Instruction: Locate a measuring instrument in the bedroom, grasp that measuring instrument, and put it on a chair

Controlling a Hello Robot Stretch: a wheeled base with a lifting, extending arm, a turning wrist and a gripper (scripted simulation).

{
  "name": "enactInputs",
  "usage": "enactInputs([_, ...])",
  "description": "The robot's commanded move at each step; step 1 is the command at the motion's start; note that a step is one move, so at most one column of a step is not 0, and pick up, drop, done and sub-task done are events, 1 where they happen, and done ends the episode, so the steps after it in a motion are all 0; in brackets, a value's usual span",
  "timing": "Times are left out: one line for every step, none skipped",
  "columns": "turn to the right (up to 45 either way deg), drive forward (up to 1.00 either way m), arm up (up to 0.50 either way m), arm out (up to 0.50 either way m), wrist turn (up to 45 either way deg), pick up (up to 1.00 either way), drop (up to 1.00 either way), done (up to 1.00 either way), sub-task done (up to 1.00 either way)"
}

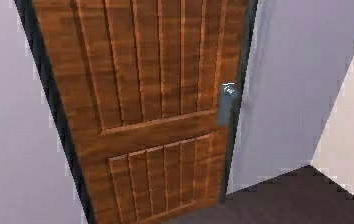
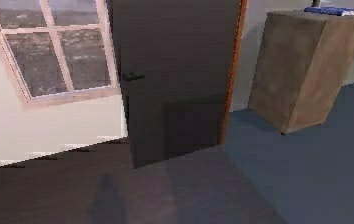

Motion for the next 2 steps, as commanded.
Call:
enactInputs([-45.0,0.0,0.0,0.0,0.0,0.0,0.0,0.0,0.0])
enactInputs([-39.0,0.0,0.0,0.0,0.0,0.0,0.0,0.0,0.0])
